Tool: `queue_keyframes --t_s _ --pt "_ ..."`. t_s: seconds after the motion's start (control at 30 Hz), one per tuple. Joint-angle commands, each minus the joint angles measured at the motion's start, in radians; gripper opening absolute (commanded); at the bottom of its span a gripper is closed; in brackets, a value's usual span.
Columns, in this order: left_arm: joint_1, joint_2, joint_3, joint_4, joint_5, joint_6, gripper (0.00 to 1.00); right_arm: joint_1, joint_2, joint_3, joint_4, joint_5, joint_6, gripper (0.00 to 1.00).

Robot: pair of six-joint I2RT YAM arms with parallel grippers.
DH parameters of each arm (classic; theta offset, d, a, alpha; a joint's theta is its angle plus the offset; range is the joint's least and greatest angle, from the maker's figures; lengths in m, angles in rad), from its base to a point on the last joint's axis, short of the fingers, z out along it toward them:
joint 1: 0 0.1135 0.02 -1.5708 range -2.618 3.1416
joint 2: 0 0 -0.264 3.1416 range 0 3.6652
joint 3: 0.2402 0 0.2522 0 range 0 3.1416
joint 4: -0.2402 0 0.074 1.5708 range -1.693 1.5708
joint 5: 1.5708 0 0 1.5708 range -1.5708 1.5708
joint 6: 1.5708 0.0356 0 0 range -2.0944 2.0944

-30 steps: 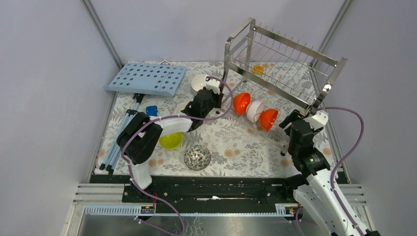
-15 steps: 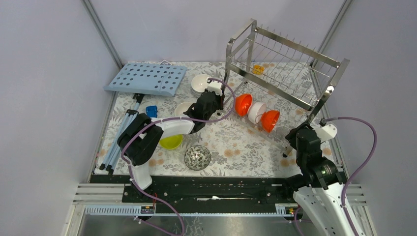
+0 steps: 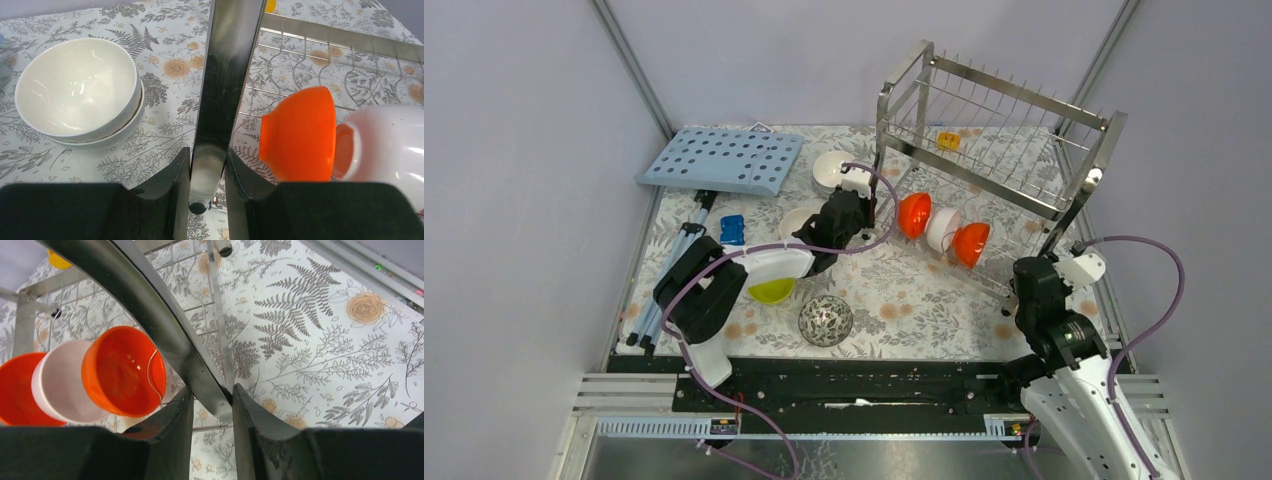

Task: Unload the bowls from the dish rack
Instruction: Adjust the dish rack at the center of the board.

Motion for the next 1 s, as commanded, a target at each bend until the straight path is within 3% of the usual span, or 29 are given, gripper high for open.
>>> queue_keyframes --t_s 0.0,0.37,0.73,0.97 --pt "-0.009 -0.101 0.005 0.156 0.066 -0.091 0.0 0.0 0.124 -0.055 0.116 0.025 0.081 0.21" --pt "-0.009 -0.089 -0.018 0.149 0.212 -0.168 0.0 -0.067 0.407 0.028 0.363 0.052 -0.032 0.26" --pt "-0.048 -0.064 0.0 0.11 0.268 -0.25 0.0 -0.259 0.554 0.048 0.542 -0.119 -0.183 0.26" --pt "-0.096 -0.072 -0.016 0.11 0.241 -0.275 0.0 -0.28 0.66 0.086 0.604 -0.211 -0.222 0.27"
